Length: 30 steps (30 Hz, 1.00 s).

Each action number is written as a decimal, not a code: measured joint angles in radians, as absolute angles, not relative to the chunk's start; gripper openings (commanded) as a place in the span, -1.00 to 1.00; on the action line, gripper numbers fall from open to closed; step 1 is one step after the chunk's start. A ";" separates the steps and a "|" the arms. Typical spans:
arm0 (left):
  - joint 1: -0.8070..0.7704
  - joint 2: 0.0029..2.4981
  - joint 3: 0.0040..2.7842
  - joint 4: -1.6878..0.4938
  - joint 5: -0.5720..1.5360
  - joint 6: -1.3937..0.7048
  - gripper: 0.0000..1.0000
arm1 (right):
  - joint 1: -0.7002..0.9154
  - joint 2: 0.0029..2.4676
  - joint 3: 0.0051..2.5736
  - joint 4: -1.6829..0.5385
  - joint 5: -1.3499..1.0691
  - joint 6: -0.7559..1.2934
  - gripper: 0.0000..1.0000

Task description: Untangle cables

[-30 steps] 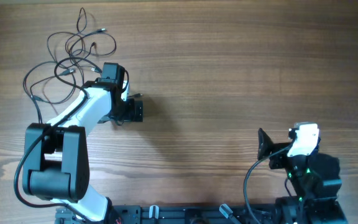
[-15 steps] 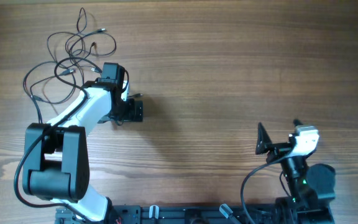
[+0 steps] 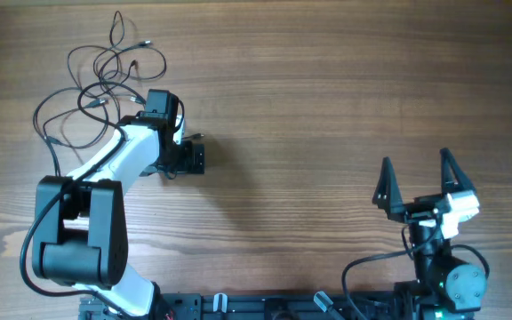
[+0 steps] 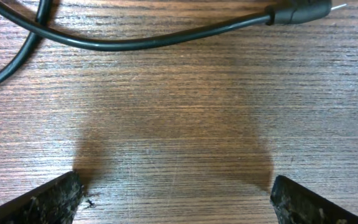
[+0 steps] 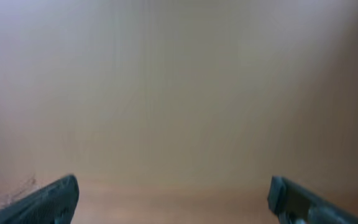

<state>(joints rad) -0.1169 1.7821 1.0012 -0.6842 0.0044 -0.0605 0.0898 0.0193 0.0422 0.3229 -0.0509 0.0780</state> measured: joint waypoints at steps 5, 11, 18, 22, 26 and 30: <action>-0.117 1.782 1.001 -0.684 0.004 -0.061 1.00 | 0.090 0.019 0.009 0.241 -0.051 0.078 0.99; -0.117 1.782 1.001 -0.684 0.004 -0.060 1.00 | 0.090 0.015 0.007 0.008 -0.051 0.078 0.99; -0.117 1.782 1.001 -0.684 0.004 -0.060 1.00 | 0.046 0.015 0.007 -0.001 -0.051 0.078 1.00; -0.117 1.782 1.001 -0.684 0.004 -0.060 1.00 | -0.022 0.015 0.007 -0.001 -0.051 0.078 1.00; -0.117 1.782 1.001 -0.684 0.004 -0.060 1.00 | -0.023 0.015 0.007 -0.001 -0.051 0.078 1.00; -0.117 1.782 1.001 -0.684 0.004 -0.060 1.00 | -0.023 0.015 0.007 -0.001 -0.051 0.078 0.99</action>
